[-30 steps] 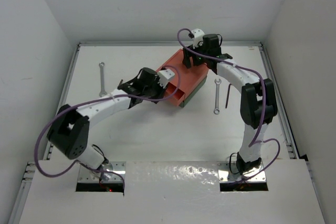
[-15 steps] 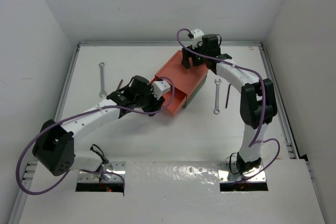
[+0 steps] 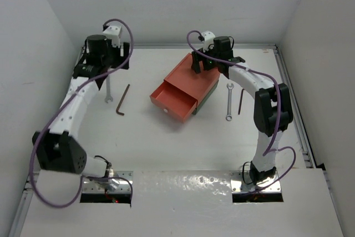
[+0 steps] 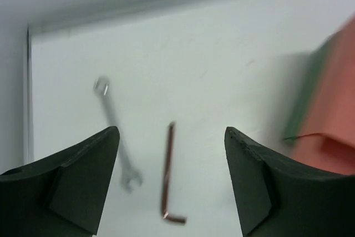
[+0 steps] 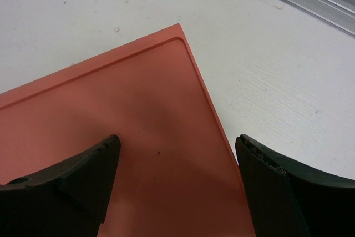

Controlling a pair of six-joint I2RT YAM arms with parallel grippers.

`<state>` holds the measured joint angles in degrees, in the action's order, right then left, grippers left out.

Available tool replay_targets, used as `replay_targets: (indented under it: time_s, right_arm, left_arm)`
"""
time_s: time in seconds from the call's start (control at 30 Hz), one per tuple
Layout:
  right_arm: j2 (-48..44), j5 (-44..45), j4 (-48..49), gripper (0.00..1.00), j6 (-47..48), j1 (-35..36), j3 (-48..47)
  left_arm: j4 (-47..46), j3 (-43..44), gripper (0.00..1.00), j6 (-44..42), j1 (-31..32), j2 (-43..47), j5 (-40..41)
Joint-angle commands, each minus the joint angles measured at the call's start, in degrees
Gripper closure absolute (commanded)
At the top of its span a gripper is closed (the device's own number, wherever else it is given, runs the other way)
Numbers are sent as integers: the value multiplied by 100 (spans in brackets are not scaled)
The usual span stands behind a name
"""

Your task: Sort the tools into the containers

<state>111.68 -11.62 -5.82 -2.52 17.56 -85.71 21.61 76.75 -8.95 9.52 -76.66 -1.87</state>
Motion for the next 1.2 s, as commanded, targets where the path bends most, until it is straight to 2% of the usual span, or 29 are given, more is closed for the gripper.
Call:
replay_targets:
  time_s: [0.0,0.1,0.17,0.37,0.5,0.57,0.67,0.77,0.87,0.9,1.17]
  right_arm:
    - [-234,-130,-252,17,50,46,-174]
    - [-392,-139,-182,17,59,54,-104]
    - [-462,-165,-182,16,120,46,-104]
    - [-656,-95,-226,16,209,54,107]
    - [-709,-60,-173,16,209,54,195]
    - [-735,-69,-226,16,209,46,195]
    - [-796,-69,-279,16,209,46,187]
    - [-849,-25,-270,16,383,46,230]
    - [-867,-16,-279,16,375,46,257]
    - [-867,-16,-279,16,367,46,274]
    - [-920,2,-165,16,288,46,432]
  left_arm:
    - [1143,-257,26,25,-617,-1050,328]
    - [1583,-214,30,-220,-776,-1955,440]
    - [1488,-292,33,-396,-785,-2307,433]
    - [1047,-459,34,-757,-776,-2484,82]
    - [1013,-380,38,-749,-776,-3134,537]
    - [942,-389,39,-687,-785,-3249,521]
    - [968,-371,46,-573,-785,-3434,336]
    - [1109,-354,60,-555,-785,-3732,336]
    - [1284,-406,83,-564,-785,-3882,214]
    - [1311,-433,100,-547,-785,-3839,-13]
    - [1021,-145,100,-573,-776,-2978,-235]
